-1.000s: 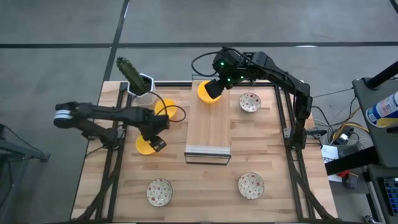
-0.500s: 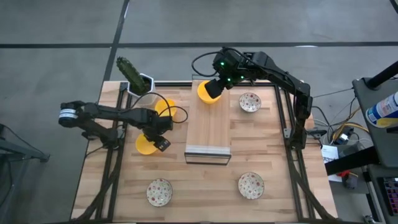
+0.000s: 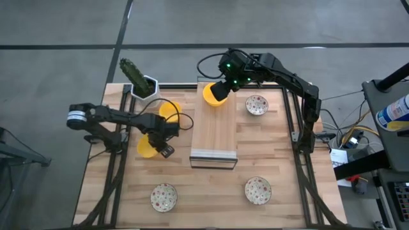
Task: Pick & Place Mini bowls
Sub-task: Stack the bottom yellow bowl on the yellow bowl on the shelf
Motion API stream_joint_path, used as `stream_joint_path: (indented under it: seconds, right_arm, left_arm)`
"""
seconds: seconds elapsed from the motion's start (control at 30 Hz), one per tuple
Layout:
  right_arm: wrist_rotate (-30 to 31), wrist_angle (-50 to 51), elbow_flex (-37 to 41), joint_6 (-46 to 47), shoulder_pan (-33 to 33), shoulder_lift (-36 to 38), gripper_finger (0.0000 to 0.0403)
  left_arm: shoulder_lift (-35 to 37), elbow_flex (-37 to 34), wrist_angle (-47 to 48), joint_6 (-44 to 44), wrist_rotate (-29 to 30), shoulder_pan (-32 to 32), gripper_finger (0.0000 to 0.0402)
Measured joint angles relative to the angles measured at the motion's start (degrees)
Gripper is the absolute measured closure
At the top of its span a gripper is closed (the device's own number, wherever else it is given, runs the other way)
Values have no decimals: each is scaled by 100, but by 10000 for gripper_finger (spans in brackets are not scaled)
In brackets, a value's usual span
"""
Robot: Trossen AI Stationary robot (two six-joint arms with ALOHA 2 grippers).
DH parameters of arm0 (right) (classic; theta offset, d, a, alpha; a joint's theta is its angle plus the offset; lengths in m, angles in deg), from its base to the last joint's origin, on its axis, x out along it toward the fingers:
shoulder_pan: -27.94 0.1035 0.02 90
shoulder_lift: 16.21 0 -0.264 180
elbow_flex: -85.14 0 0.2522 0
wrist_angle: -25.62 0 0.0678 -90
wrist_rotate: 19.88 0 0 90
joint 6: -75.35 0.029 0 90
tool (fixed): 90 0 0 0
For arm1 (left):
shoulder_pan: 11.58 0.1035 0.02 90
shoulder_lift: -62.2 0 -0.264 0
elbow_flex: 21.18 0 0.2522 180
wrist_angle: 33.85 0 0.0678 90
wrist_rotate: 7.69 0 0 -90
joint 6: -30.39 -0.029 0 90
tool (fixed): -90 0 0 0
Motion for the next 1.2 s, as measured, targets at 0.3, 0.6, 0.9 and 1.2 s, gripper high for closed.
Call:
stream_joint_path:
  seconds: [0.3,0.6,0.9,1.2]
  right_arm:
    - [-363,8,0,12,-2,21,234]
    - [-1016,2,0,-663,2,44,234]
    - [-1417,-52,5,-1267,145,44,234]
    - [-3068,-1064,33,-2154,164,42,234]
  left_arm:
    - [312,170,519,-515,105,-46,399]
    - [1441,1068,1158,-1545,356,-134,401]
    - [2342,2766,913,-1971,-226,-127,401]
    - [2544,3619,-173,-1769,-1585,-125,401]
